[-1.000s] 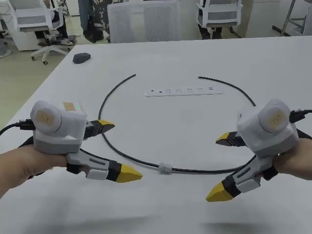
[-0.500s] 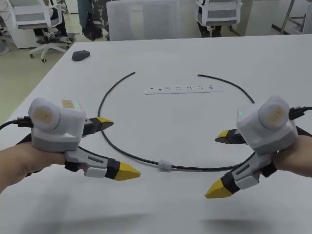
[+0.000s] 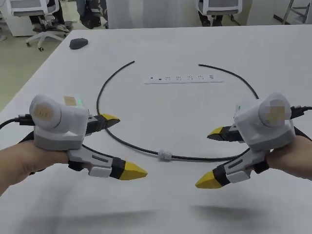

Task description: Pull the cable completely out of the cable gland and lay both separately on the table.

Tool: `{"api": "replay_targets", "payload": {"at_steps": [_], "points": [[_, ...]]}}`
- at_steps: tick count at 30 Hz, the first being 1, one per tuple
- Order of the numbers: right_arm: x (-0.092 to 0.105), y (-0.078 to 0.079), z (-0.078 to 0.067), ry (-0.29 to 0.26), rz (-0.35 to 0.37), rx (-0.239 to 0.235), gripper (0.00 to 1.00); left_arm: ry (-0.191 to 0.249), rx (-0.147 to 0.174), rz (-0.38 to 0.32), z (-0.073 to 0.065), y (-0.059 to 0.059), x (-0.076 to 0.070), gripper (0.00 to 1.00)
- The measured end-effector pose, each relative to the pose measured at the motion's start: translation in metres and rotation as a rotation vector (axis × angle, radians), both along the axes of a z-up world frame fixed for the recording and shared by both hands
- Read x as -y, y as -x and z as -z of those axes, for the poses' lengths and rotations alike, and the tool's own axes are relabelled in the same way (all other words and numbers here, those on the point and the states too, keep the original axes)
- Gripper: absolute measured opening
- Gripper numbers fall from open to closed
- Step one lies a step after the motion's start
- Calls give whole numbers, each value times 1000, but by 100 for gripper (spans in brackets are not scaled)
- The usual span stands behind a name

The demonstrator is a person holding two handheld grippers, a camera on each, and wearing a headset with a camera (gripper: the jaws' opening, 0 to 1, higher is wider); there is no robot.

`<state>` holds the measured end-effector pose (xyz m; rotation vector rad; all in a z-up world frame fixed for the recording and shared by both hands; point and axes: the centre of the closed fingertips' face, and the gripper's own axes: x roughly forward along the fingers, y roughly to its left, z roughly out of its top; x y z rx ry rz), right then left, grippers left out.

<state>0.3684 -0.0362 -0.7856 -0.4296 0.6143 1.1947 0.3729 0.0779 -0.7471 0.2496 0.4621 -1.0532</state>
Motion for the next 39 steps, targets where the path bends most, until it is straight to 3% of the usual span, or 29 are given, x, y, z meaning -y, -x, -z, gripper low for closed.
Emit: {"api": "replay_targets", "payload": {"at_steps": [2, 5, 8, 14, 17, 21, 26, 33, 37, 38, 39], "points": [[-5, -3, 0, -15, 7, -4, 84, -10, 2, -9, 2, -3, -3, 100], [-13, -4, 0, -40, -4, -20, 71, 9, -13, -16, 3, -4, -2, 100], [-24, -7, 2, -59, -16, -9, 68, 13, -20, -7, 7, -3, 2, 100], [-46, -10, 16, -41, -59, -1, 49, 13, -32, 0, 16, -2, 11, 100], [-53, -13, 23, -36, -60, 6, 43, 36, -30, -10, 18, -4, 14, 100], [-58, -18, 30, -36, -52, 6, 37, 69, -44, -19, 20, -1, 19, 100], [-62, -21, 34, -39, -55, 2, 31, 59, -72, 3, 27, 7, 22, 100], [-64, -25, 36, -34, -76, 26, 24, 71, -83, 4, 26, 6, 25, 100], [-67, -28, 35, -44, -72, 38, 20, 67, -72, -1, 25, 5, 26, 99], [-68, -25, 35, -55, -81, 19, 16, 66, -72, -3, 25, 5, 26, 99], [-69, -25, 35, -65, -84, 37, 12, 68, -70, -4, 24, 6, 26, 99]]}}
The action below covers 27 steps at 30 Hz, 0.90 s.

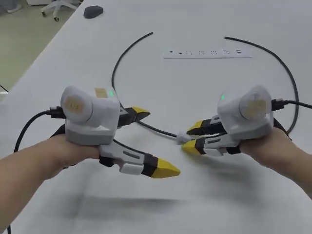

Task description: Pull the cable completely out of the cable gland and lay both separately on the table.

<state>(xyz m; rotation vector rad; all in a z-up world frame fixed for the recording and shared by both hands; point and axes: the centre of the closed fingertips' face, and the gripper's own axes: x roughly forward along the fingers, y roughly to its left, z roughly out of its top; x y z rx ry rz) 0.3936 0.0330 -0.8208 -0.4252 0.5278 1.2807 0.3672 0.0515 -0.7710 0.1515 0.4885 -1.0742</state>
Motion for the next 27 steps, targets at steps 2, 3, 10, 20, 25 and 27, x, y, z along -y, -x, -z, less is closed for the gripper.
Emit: {"api": "replay_targets", "payload": {"at_steps": [2, 3, 10, 20, 25, 27], "points": [[-2, 2, 0, -19, 7, 3, 9, -1, -4, -3, 0, 1, 0, 99], [0, 3, 1, -18, 18, -5, 9, -2, -6, -4, 0, 2, 1, 98], [6, 28, -8, 1, -41, -8, 8, 53, -25, 9, -7, 15, 6, 89], [26, 104, -59, -20, -251, -53, 8, 167, -180, 152, -20, 65, 40, 74], [36, 117, -76, -42, -265, -49, 8, 237, -201, 198, -32, 79, 56, 50], [39, 122, -81, -49, -255, -79, 8, 253, -213, 210, -35, 83, 60, 42]]}}
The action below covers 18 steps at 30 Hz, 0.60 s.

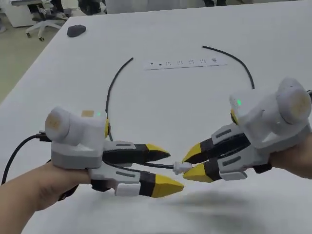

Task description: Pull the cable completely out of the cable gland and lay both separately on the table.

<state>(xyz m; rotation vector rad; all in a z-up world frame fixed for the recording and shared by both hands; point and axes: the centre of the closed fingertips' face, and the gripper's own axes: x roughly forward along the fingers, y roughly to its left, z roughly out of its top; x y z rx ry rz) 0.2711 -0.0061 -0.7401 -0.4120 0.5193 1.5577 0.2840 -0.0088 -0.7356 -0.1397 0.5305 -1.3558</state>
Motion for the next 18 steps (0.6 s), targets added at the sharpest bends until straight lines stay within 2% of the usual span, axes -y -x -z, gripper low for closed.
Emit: {"api": "replay_targets", "payload": {"at_steps": [2, 3, 4, 6, 10, 18], "points": [[2, 2, -4, -4, 3, 7, 8, 20, 2, 22, -5, 5, 5, 34], [3, 3, -5, -4, 1, 4, 8, 29, -5, 24, -7, 6, 7, 32], [3, 5, -6, -4, 2, 4, 8, 59, -24, 30, -12, 8, 10, 31], [3, 6, -7, -4, -3, 7, 8, 61, -37, 37, -13, 10, 12, 29], [3, 12, -9, 0, -21, 14, 8, 51, -37, 40, -13, 12, 12, 16], [2, 9, -10, 3, -28, 21, 8, 52, -9, 61, -14, 14, 10, 16]]}}
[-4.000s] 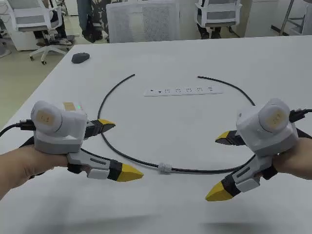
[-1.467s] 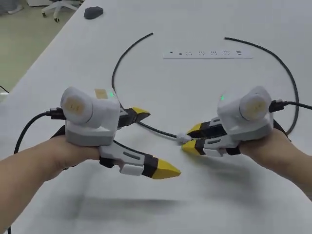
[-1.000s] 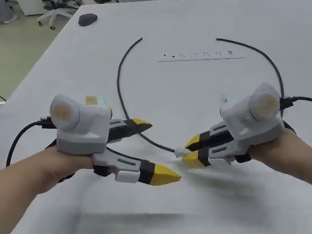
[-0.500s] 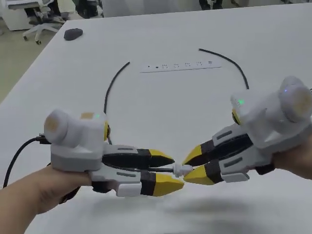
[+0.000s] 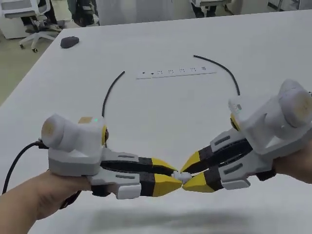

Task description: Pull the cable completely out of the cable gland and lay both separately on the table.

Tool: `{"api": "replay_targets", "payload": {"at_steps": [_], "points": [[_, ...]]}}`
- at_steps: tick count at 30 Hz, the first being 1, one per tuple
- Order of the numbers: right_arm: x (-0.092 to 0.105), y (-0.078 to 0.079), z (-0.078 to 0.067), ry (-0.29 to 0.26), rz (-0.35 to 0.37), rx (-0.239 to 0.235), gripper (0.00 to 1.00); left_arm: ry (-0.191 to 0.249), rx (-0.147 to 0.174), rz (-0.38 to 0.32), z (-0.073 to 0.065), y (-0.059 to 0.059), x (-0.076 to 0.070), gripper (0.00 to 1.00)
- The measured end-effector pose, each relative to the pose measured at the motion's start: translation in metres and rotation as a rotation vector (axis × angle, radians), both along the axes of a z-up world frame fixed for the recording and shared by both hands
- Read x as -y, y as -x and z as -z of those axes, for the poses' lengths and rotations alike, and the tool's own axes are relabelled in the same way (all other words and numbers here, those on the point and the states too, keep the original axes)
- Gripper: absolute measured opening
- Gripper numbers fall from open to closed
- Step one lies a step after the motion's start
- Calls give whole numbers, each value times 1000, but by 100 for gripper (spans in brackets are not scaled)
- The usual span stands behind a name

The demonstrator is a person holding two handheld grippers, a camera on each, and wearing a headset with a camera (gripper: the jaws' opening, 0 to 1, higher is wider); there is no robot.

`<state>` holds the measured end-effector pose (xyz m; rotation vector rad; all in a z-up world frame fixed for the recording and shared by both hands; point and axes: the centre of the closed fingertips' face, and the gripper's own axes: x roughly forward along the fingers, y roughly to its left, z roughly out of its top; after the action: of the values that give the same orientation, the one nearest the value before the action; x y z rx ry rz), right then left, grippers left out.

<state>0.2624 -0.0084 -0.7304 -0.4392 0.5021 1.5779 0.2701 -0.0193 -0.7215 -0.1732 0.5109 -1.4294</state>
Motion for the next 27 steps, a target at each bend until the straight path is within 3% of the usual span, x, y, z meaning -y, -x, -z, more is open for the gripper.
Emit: {"api": "replay_targets", "payload": {"at_steps": [2, 5, 7, 10, 11, 12, 14, 15, 16, 18, 21, 23, 24, 26, 27], "points": [[0, 0, -1, -1, -3, -1, 8, 2, 9, 4, -1, 0, 0, 16], [-1, -2, -2, -5, 2, -7, 8, -3, 55, 13, -3, -1, -1, 15], [-1, -1, -2, -10, 21, -78, 8, -9, 63, 20, -4, 0, 0, 15], [-1, 2, -5, -31, 67, -255, 9, -47, 131, 49, -4, 1, 0, 14], [-2, -1, -7, -68, 62, -282, 9, -70, 188, 68, -7, 2, 1, 14], [-1, -1, -7, -80, 74, -315, 8, -77, 221, 76, -8, 1, 1, 14], [0, 0, -10, -108, 80, -382, 8, -78, 237, 91, -12, 1, 0, 14], [0, -2, -12, -124, 89, -409, 8, -75, 262, 93, -14, 0, 0, 14], [0, -3, -13, -132, 93, -417, 8, -74, 255, 92, -15, -1, -1, 14], [0, -4, -15, -133, 90, -416, 8, -71, 253, 90, -17, -3, -1, 14], [-1, -4, -17, -131, 85, -367, 7, -73, 234, 79, -16, -5, -1, 14], [-2, -6, -16, -122, 81, -294, 7, -73, 211, 67, -14, -7, -1, 14], [-3, -8, -15, -115, 74, -218, 7, -74, 211, 62, -14, -8, 0, 14], [-2, -8, -14, -93, 88, -175, 6, -75, 228, 53, -13, -9, 0, 14], [-2, -8, -15, -92, 87, -153, 6, -65, 204, 46, -13, -11, 0, 14]]}}
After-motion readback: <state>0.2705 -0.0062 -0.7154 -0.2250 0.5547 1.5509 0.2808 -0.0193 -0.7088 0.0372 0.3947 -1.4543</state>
